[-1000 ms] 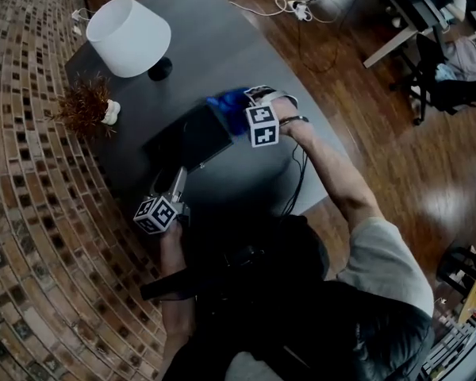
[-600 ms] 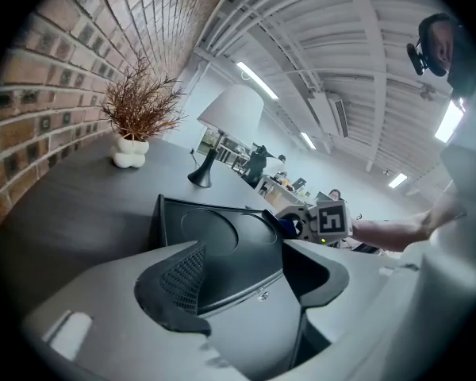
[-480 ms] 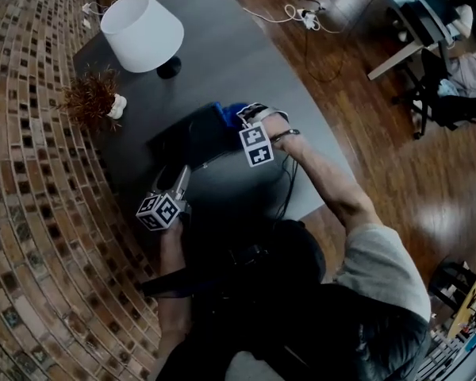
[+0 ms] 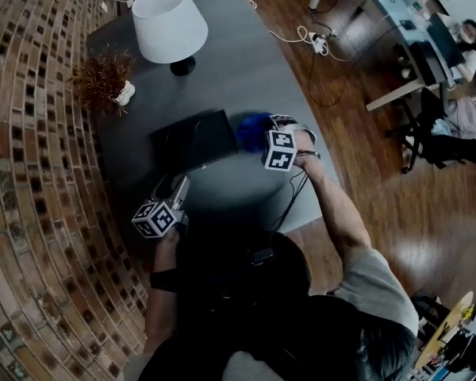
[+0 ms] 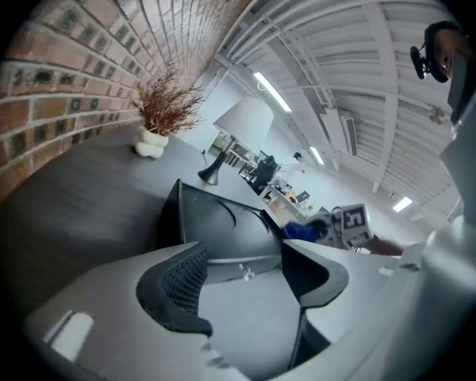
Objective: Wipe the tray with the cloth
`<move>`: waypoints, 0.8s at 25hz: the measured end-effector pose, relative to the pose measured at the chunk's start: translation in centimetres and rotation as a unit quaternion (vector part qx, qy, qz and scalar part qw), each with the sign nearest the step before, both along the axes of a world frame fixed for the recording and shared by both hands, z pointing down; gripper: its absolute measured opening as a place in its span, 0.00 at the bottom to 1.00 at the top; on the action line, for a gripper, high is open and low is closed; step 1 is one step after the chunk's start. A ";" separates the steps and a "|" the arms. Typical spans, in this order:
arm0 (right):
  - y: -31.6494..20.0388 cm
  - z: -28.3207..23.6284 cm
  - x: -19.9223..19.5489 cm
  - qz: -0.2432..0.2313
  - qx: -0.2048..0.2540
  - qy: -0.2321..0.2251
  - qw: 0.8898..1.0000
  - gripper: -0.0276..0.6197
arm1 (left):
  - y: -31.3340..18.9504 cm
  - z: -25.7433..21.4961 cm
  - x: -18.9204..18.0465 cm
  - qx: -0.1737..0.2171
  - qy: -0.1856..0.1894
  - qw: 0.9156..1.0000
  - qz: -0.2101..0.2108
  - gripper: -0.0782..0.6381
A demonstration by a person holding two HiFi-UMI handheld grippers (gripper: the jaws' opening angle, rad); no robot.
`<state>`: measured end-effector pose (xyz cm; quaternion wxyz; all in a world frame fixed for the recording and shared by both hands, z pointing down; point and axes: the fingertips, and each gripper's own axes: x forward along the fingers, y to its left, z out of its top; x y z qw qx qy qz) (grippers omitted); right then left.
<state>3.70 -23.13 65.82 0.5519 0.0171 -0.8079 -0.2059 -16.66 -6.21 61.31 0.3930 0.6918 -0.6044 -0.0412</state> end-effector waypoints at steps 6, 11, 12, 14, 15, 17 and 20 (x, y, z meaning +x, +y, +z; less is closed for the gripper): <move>-8.6 -2.3 -10.6 -0.031 0.078 0.006 0.996 0.31 | 1.0 2.1 1.3 -0.008 0.096 0.994 -0.056 0.52; -6.9 2.2 -12.8 -0.282 0.106 0.192 0.934 0.30 | 0.2 3.0 -1.1 -0.003 0.122 0.989 -0.090 0.48; -6.2 2.6 -12.3 -0.305 0.087 0.207 0.926 0.30 | 0.3 3.1 -1.6 -0.004 0.121 0.988 -0.093 0.48; -4.5 2.8 -11.1 -0.329 0.045 0.219 0.917 0.30 | 0.1 3.3 -3.0 -0.002 0.115 0.988 -0.105 0.48; -3.5 2.8 -10.5 -0.334 0.031 0.220 0.916 0.30 | -0.2 3.1 -3.9 0.002 0.110 0.988 -0.109 0.48; -1.4 2.9 -9.4 -0.326 0.015 0.213 0.921 0.30 | -1.2 2.6 -5.5 0.007 0.099 0.989 -0.107 0.49; 3.0 3.0 -7.1 -0.287 -0.020 0.185 0.940 0.30 | -2.7 2.5 -7.0 0.006 0.090 0.991 -0.094 0.49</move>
